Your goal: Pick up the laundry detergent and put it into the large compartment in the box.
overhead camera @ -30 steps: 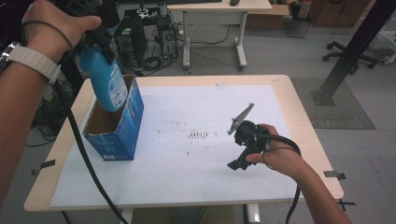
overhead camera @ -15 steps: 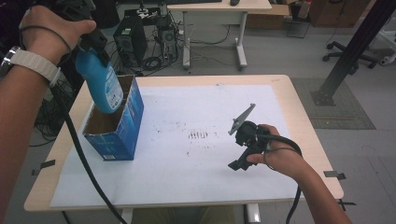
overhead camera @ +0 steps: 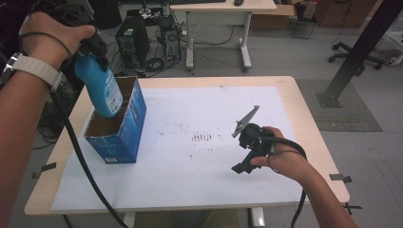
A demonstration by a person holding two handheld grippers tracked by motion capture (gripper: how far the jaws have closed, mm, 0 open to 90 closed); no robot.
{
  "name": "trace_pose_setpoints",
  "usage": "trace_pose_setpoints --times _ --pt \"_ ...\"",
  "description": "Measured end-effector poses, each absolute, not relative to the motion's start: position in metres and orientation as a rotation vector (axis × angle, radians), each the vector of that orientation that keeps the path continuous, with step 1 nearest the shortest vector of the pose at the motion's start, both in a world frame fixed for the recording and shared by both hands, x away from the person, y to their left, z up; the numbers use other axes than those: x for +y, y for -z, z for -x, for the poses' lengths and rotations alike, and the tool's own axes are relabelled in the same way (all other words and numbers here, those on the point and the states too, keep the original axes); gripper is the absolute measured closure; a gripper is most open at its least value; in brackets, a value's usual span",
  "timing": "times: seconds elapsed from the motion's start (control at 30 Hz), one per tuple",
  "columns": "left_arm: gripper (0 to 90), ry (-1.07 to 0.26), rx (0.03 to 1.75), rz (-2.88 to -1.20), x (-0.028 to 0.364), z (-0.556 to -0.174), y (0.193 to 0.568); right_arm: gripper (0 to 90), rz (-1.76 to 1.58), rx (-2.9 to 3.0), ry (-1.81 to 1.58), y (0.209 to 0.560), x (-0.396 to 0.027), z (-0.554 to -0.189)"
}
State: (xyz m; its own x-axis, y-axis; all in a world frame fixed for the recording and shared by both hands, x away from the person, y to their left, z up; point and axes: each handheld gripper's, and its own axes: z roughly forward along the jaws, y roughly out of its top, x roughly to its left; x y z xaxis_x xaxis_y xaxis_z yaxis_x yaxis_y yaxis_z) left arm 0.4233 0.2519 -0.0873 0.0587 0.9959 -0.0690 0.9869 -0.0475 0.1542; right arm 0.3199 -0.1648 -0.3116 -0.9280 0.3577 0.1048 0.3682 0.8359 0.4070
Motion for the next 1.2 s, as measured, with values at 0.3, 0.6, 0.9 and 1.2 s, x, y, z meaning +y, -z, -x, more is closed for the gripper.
trace_pose_setpoints --times 0.3,0.6,0.9,1.2 --pt "37.1 -0.076 2.069 -2.156 0.259 -0.425 0.103 10.5 0.595 -2.986 0.671 0.312 -0.166 -0.319" --pt "37.1 -0.076 2.082 -2.158 0.261 -0.429 0.122 10.5 0.597 -2.984 0.668 0.313 -0.165 -0.319" --pt "37.1 -0.057 2.094 -2.16 0.265 -0.431 0.141 10.5 0.6 -2.982 0.669 0.313 -0.166 -0.319" --pt "37.1 -0.051 2.1 -2.167 0.267 -0.433 0.158 10.5 0.596 -2.982 0.667 0.313 -0.164 -0.319"
